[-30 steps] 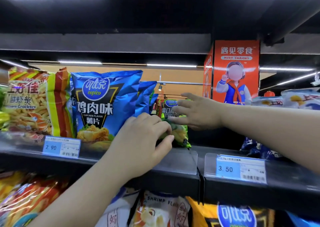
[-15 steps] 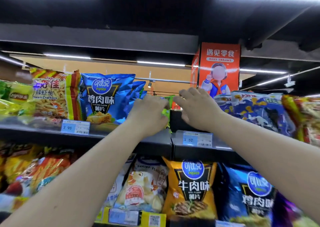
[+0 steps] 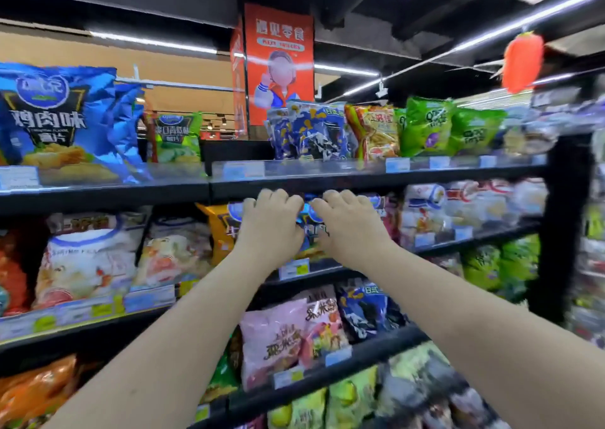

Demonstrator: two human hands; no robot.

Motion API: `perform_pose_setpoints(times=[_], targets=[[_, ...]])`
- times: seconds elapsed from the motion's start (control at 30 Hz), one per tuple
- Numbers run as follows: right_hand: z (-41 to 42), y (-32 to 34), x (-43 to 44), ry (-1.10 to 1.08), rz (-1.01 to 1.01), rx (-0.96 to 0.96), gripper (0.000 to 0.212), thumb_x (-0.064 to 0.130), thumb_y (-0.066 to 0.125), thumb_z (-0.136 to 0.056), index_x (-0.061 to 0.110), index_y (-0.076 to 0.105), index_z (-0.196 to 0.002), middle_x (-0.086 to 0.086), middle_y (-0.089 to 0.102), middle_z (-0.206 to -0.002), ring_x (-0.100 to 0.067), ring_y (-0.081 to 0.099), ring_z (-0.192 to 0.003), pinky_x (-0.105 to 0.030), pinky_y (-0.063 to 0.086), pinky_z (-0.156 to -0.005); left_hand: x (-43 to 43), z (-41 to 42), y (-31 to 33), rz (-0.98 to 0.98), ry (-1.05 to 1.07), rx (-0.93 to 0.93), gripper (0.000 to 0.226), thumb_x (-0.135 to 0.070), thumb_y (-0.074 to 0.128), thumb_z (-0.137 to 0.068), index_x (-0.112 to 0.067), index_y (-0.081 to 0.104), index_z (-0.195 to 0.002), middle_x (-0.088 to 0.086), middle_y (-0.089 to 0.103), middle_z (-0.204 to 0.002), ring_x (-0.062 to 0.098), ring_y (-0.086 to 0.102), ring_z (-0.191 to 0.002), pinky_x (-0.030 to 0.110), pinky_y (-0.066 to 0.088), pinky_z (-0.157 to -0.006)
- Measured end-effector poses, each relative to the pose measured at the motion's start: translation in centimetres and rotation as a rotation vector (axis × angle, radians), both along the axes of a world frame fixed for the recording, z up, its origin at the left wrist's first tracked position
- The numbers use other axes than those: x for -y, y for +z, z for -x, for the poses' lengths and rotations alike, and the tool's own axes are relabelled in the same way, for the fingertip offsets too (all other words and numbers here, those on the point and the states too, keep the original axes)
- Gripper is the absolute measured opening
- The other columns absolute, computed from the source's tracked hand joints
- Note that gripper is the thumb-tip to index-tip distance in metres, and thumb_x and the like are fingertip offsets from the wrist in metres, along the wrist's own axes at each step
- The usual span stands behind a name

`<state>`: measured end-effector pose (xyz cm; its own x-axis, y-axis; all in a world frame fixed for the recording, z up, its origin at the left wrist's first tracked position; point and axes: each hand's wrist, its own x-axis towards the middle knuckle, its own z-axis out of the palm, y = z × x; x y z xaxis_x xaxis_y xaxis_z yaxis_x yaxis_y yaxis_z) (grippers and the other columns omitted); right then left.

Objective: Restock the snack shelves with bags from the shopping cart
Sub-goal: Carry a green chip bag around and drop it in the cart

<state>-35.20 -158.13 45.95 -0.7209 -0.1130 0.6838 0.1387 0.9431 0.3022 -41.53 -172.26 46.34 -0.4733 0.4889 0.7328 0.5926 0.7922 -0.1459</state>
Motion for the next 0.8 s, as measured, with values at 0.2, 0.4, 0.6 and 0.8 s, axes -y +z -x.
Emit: perform_pose_setpoints(times=[0.2,0.4,0.6,0.8], targets=[[-9.3,-6.9,-9.5,-0.211,0.054,0.114,0.049,0.029,0.067,-0.082,0.011,0.051,-0.124,-0.011,0.056,-0.115,-0.035,0.055,-0.103,-0.046,0.045,-0.082,-11.4,-6.2,-6.6,0.136,-0.200,0.088,0.035,-0.031,0.067,-0.071,-0.018,0.064,-0.102,0.005,0.062,-0.098,0.032,0.056,-0.097,0.042,0.042,-0.077],[-20.7,-13.3,-21.0,-0.477,0.143,0.203,0.041,0.030,0.074,-0.071,0.011,0.062,-0.106,-0.008,0.062,-0.092,-0.032,0.060,-0.083,-0.039,0.046,-0.065,-25.8,-15.5,-12.1,0.207,-0.472,0.146,0.032,-0.031,0.055,-0.083,-0.020,0.057,-0.113,0.004,0.059,-0.113,0.030,0.051,-0.111,0.041,0.040,-0.085],[-34.2,-18.0,-33.5,-0.691,0.305,0.253,0.040,0.027,0.059,-0.086,0.015,0.047,-0.123,-0.007,0.051,-0.115,-0.032,0.050,-0.106,-0.043,0.044,-0.081,-41.4,-27.6,-17.1,0.240,-0.677,0.222,0.026,-0.029,0.053,-0.085,-0.019,0.057,-0.109,0.004,0.058,-0.108,0.031,0.051,-0.107,0.042,0.038,-0.085],[-45.2,-23.4,-43.8,-0.852,0.398,0.159,0.040,0.024,0.074,-0.054,0.013,0.060,-0.089,-0.007,0.059,-0.083,-0.032,0.057,-0.073,-0.035,0.045,-0.059,-52.8,-37.9,-22.9,0.315,-0.819,0.328,0.031,-0.030,0.053,-0.081,-0.018,0.059,-0.108,0.004,0.058,-0.104,0.031,0.053,-0.102,0.040,0.035,-0.082]])
